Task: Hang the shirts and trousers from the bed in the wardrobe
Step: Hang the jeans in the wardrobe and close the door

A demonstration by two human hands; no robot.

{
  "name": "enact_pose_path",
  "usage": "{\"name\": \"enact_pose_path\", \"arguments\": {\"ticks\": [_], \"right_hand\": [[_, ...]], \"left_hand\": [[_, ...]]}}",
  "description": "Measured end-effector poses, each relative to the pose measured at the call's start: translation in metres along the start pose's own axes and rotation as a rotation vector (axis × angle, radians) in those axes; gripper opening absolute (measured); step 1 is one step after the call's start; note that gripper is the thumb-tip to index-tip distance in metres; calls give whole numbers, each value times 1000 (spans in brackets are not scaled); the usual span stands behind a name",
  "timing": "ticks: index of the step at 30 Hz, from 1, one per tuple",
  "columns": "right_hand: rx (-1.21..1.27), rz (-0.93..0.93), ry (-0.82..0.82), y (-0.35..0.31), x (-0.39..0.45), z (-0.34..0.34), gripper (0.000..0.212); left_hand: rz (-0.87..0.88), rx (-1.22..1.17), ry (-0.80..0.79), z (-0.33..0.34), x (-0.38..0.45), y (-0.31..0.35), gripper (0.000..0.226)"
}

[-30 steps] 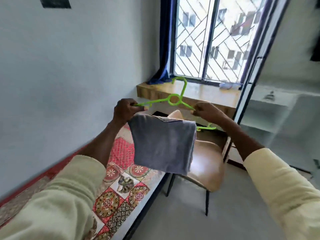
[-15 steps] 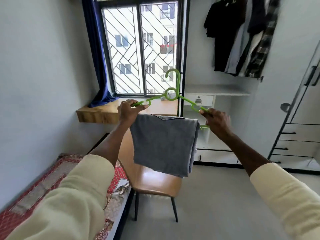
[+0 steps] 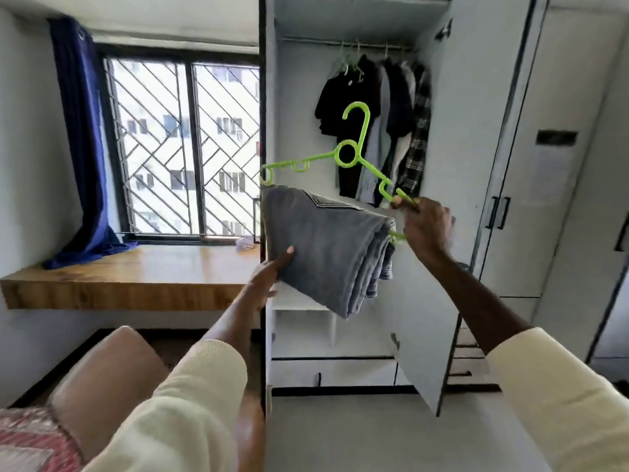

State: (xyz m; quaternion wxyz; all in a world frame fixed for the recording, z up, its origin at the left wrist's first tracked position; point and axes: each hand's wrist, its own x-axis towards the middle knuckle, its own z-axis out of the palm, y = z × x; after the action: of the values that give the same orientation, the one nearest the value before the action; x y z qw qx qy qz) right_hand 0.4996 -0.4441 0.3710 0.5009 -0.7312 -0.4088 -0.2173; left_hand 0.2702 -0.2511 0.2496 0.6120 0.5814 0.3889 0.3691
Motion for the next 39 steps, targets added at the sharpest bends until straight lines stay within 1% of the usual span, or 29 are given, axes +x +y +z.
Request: {"name": "enact_pose_path", "arguments": {"ticks": [2,3,4,6,8,9,12,13,16,18,19,22,24,26,29,31,34,37,39], "right_hand": [[-1,52,25,11,36,8,54],[-4,77,36,17,55,14,54],[-11,101,44,21,70,20,54],[-34,135,38,26,100,35,52],[-69,146,40,31,129,56,47],[-89,142,35,33,143,67,44],[-96,118,16,41,187,110,40],[-91,105,12,44,204,129,39],[-92,72,8,45,247,177,33],[-81,66,-3,39,283,205,30],[-74,62,-3,36,299,217,30],[-32,49,-11,33,351,253,31],[0,31,-53,35,387,281,31],[5,-27,-122,33,422,308,31],[33,-100,-137,33,475,349,26],[62,-131,-123,31,505,378,23],[106,-180,-82,31,547,418,21],[136,-233,-24,28,597,453,17],[136,-260,24,22,635,472,15]], "left_hand": [[-83,-51,4,35,24,0,80],[-125,-103,12,51,41,-1,82],[-163,-154,4,64,56,-4,91],[-203,-251,-64,87,81,-8,110],[-233,-335,-116,104,118,-13,121],[-253,-361,-130,112,134,-13,121],[-266,-462,-165,127,195,-10,100],[-259,-500,-176,131,223,-8,96],[-234,-589,-254,140,295,8,94],[-218,-640,-283,146,339,30,98],[-201,-678,-286,149,358,43,97],[-108,-803,-352,152,417,77,84],[-70,-814,-391,152,462,92,86],[-40,-790,-379,155,509,104,88],[38,-737,-254,160,581,123,75],[126,-712,-268,163,616,143,65],[228,-653,-208,162,672,165,52],[311,-613,-144,154,726,197,45],[359,-572,-143,149,762,229,47]]}}
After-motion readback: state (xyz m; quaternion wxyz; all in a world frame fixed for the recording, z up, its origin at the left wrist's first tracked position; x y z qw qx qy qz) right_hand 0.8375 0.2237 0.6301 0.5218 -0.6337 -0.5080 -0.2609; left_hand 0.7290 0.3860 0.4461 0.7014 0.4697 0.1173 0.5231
